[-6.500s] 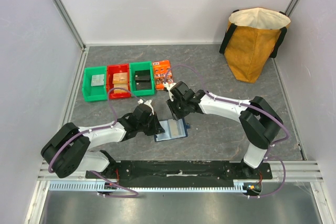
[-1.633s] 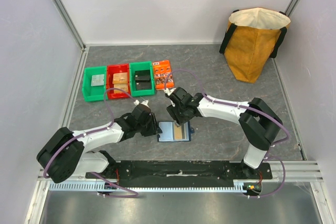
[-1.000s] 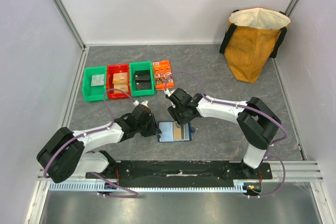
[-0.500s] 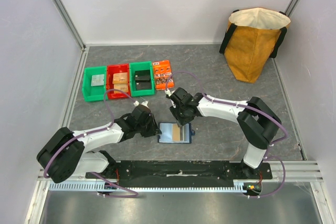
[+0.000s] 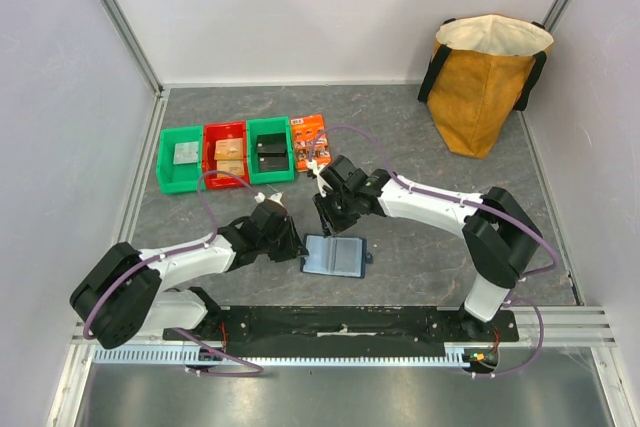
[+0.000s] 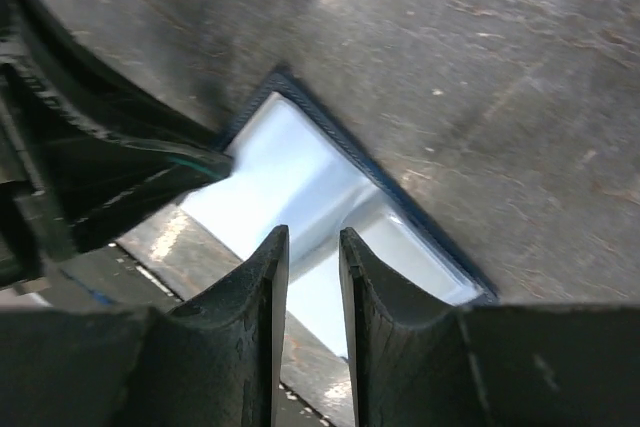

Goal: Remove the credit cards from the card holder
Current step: Remove the credit card from the card holder.

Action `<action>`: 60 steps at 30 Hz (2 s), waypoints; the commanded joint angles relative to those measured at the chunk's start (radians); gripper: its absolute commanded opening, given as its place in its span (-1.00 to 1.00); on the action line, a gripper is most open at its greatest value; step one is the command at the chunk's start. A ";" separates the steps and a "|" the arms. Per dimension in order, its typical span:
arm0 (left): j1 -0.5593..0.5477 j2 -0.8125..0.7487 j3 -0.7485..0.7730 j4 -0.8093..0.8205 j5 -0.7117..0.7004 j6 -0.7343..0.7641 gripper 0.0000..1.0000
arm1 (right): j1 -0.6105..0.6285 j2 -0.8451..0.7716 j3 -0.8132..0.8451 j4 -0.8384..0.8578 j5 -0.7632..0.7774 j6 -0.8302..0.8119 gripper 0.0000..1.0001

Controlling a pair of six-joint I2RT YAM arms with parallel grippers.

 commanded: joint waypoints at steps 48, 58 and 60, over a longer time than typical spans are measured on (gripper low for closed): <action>0.009 0.063 -0.035 0.099 0.044 -0.050 -0.95 | -0.129 -0.106 -0.550 0.751 -0.301 0.395 -0.44; 0.037 0.075 -0.087 0.151 0.079 -0.082 -0.96 | -0.131 -0.059 -0.578 0.786 -0.321 0.408 -0.45; 0.040 0.081 -0.087 0.153 0.085 -0.082 -0.97 | -0.133 -0.060 -0.585 0.809 -0.332 0.419 -0.50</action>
